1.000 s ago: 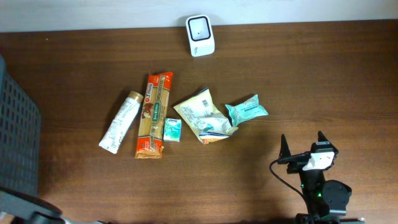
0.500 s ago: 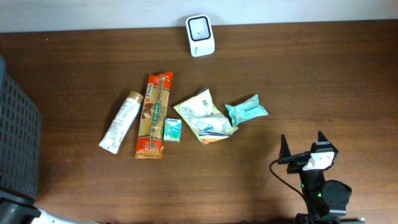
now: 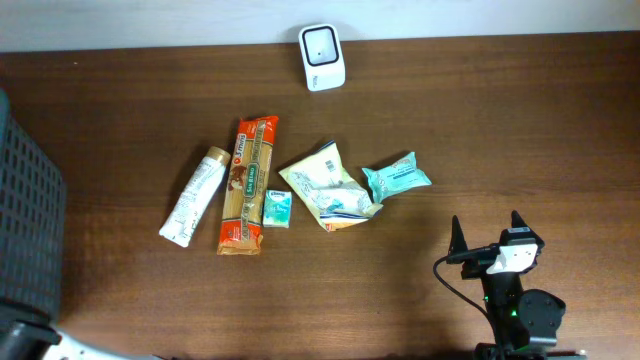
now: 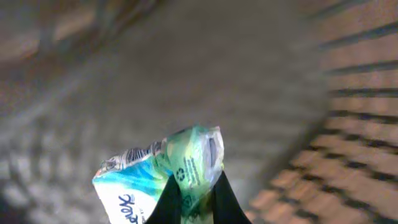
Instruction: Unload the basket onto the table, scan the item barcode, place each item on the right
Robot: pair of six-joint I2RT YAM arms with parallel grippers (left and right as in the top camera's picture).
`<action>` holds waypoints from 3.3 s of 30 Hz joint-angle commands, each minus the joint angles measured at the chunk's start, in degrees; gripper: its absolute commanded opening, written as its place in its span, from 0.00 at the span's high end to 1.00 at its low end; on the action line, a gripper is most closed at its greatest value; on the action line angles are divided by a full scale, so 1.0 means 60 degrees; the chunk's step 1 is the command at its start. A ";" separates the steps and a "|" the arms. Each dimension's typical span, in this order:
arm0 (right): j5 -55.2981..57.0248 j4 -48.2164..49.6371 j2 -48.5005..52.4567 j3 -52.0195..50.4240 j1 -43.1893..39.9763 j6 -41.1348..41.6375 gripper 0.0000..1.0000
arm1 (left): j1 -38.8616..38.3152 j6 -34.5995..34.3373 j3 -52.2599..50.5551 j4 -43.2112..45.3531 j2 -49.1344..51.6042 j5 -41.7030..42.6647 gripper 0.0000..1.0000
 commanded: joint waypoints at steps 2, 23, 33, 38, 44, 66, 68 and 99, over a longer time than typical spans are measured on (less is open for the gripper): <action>0.0087 -0.0033 -0.0055 -0.0069 -0.0069 0.0033 0.01 | -0.1985 -0.0047 0.2011 -0.0506 -0.2011 0.1202 1.00; 0.0087 -0.0033 -0.0055 -0.0069 -0.0069 0.0033 0.01 | -1.7092 0.1679 -0.0033 0.1188 0.1322 -0.1526 0.93; 0.0087 -0.0033 -0.0055 -0.0069 -0.0069 0.0033 0.01 | -1.7074 0.1632 0.1271 0.0084 0.1457 -0.1628 0.01; 0.0084 -0.0033 -0.0055 -0.0069 -0.0069 0.0036 0.01 | -1.4535 0.1410 0.4495 -0.1945 0.0525 -0.1592 0.01; 0.0011 -0.0029 -0.0055 -0.0069 -0.0069 0.0036 0.01 | -1.0732 0.0914 0.5482 -0.2772 -0.0255 -0.1475 0.01; -0.3085 -0.2583 0.6127 0.6685 -0.0069 -0.0769 0.01 | -0.7089 0.1421 0.5479 -0.3472 -0.0423 -0.0943 0.01; -0.3071 -0.4528 0.7664 0.8524 -0.0069 -0.1555 0.01 | -0.7089 0.1421 0.5479 -0.3472 -0.0423 -0.0943 0.01; -0.3741 -1.0757 1.8283 1.1803 0.0127 -0.2965 0.44 | -0.7089 0.1421 0.5479 -0.3475 -0.0423 -0.0943 0.01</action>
